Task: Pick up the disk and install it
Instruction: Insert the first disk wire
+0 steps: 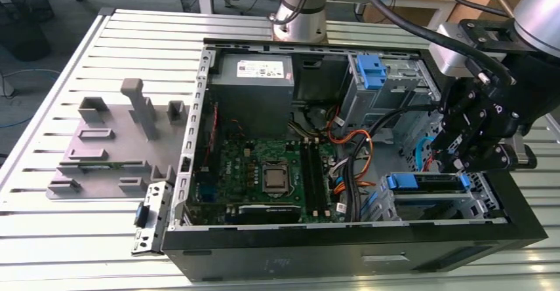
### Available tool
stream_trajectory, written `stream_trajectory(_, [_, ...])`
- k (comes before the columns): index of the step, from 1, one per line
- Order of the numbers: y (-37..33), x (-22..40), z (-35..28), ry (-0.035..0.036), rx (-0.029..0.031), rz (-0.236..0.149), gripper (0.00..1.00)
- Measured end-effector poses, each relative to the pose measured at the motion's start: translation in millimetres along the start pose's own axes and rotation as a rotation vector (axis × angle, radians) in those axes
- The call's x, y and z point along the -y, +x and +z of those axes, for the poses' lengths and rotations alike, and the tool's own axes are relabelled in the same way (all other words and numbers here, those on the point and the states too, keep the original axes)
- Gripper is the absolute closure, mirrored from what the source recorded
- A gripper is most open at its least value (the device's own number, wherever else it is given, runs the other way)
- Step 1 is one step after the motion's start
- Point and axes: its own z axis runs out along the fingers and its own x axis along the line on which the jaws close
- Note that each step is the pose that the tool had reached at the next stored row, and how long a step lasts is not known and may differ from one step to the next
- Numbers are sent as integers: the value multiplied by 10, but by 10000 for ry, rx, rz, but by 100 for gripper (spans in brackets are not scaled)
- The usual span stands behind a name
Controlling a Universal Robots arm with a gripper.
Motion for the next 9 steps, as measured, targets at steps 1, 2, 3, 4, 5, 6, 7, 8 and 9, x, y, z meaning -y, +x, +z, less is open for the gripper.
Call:
stream_trajectory(1, [0, 1, 0, 0, 0, -1, 58])
stream_trajectory(2, [0, 1, 0, 0, 0, -1, 58])
stream_trajectory(3, [0, 1, 0, 0, 0, -1, 58])
stream_trajectory(4, [0, 1, 0, 0, 0, -1, 58])
stream_trajectory(5, [0, 1, 0, 0, 0, -1, 58])
stream_trajectory(6, [0, 1, 0, 0, 0, -1, 58])
stream_trajectory(7, [0, 2, 0, 0, 0, -1, 58])
stream_trajectory(8, [0, 2, 0, 0, 0, -1, 58])
stream_trajectory(9, [0, 2, 0, 0, 0, -1, 58])
